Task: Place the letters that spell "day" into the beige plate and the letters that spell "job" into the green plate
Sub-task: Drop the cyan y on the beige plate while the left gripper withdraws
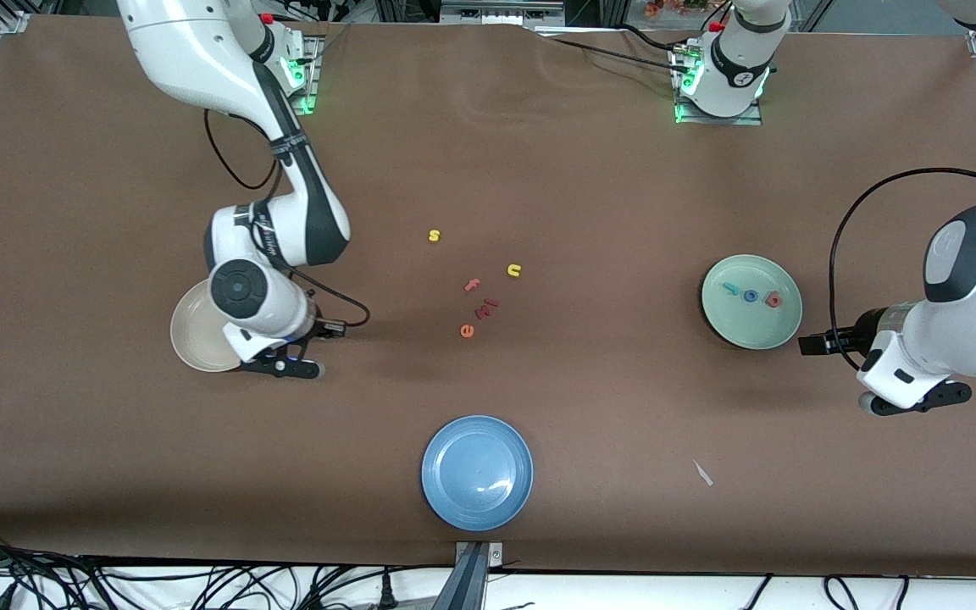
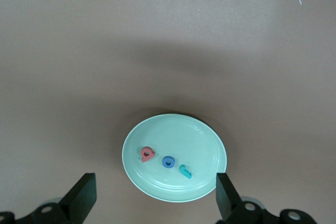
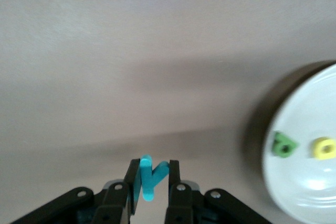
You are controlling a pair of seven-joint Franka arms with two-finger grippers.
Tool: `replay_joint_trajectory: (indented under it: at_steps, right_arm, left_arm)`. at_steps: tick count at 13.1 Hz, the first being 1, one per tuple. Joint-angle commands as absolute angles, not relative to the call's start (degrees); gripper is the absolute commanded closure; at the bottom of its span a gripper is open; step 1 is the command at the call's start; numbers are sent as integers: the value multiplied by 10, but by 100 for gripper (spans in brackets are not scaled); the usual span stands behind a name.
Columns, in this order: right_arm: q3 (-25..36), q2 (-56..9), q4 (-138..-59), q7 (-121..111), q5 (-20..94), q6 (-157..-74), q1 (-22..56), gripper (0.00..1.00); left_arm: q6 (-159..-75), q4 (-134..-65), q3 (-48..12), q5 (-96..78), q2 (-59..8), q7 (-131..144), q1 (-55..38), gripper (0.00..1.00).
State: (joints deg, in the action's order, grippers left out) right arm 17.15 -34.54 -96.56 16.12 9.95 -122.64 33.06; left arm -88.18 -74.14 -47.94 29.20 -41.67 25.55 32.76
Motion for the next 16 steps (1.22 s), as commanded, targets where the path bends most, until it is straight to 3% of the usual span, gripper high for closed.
replay_joint_trajectory:
  at_steps: [1, 5, 7, 8, 9, 13, 16]
  right_arm:
    - [201, -286, -1040, 73, 102, -1230, 332, 100]
    - [249, -259, -1099, -57, 103, -1259, 331, 100]
    - [271, -263, -1110, -116, 105, -1272, 331, 93]
    - [275, -265, -1111, -127, 105, -1273, 330, 59]
    - [275, -266, -1110, -127, 105, -1269, 330, 1]
    - [272, -265, -1097, -106, 109, -1255, 333, 0]
    - [267, -265, -1048, -42, 109, -1178, 345, 0]
  left_arm:
    - [-872, -729, -475, 277, -411, 246, 320, 0]
    - [-874, -729, -480, 280, -406, 245, 316, 0]
    - [-874, -729, -484, 282, -406, 246, 315, 0]
    - [-874, -728, -484, 283, -405, 248, 307, 0]
    - [-874, -728, -483, 283, -402, 249, 304, 0]
    - [-875, -728, -483, 283, -399, 250, 304, 0]
    - [-876, -728, -476, 283, -392, 251, 289, 0]
